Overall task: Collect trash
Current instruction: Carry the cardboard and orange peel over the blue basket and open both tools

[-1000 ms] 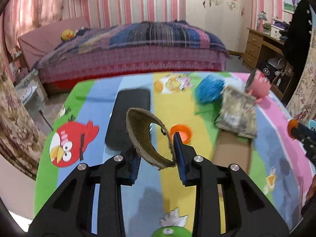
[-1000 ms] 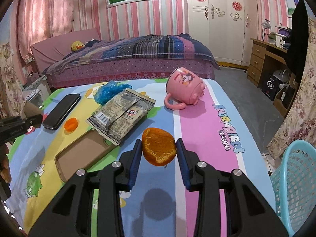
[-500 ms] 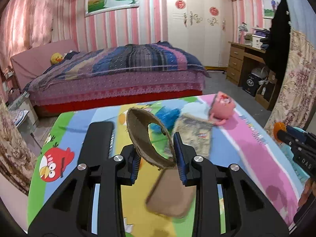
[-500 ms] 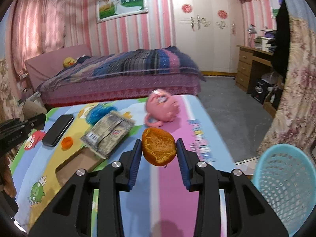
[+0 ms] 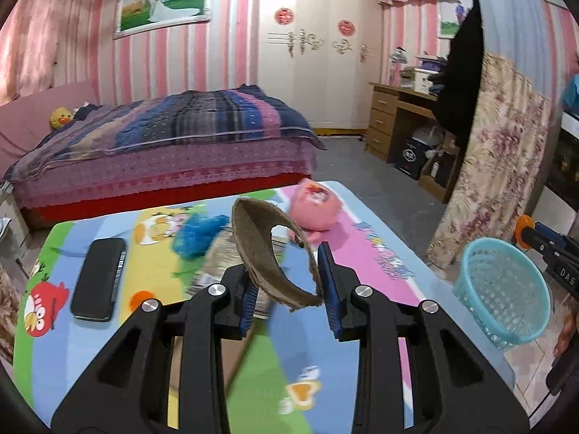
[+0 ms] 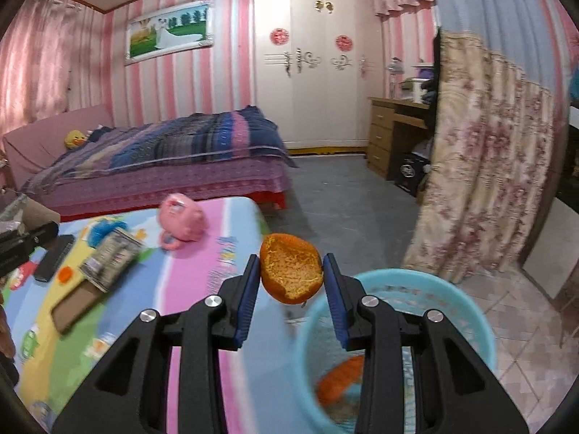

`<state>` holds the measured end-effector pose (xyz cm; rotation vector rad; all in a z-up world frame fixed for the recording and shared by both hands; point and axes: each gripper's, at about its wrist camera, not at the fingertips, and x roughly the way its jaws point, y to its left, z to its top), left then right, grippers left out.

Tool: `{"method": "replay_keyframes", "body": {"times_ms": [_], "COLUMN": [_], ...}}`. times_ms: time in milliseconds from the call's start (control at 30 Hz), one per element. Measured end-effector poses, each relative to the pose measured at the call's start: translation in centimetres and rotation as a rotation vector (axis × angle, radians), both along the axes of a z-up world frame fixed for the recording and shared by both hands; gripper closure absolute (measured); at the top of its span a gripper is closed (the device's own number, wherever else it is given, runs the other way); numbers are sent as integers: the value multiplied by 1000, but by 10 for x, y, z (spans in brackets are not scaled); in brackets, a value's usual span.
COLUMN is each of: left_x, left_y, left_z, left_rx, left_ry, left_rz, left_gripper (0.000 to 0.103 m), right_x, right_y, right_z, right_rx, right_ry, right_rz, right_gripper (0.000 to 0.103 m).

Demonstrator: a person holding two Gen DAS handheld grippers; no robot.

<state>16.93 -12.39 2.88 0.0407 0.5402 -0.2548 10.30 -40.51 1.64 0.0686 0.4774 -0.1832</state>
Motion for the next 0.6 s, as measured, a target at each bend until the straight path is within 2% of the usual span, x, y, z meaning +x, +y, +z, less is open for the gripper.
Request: {"method": "replay_keyframes", "body": {"times_ms": [267, 367, 500, 600], "left_x": [-1, -4, -5, -2], "left_y": [-50, -70, -107, -136], "left_z": [-18, -24, -34, -34], "left_rx": [29, 5, 26, 11], "left_ry": [40, 55, 63, 62], "left_rz": [-88, -137, -197, -259], "left_gripper": [73, 73, 73, 73], "right_x": [-27, -31, -37, -42], "right_y": [-51, -63, -78, -89], "right_z": [-19, -25, -33, -37], "right_rx": [-14, -23, -20, -20], "right_ry": [44, 54, 53, 43], "right_rz": [-79, -100, -129, -153], "right_gripper": [67, 67, 67, 67]}}
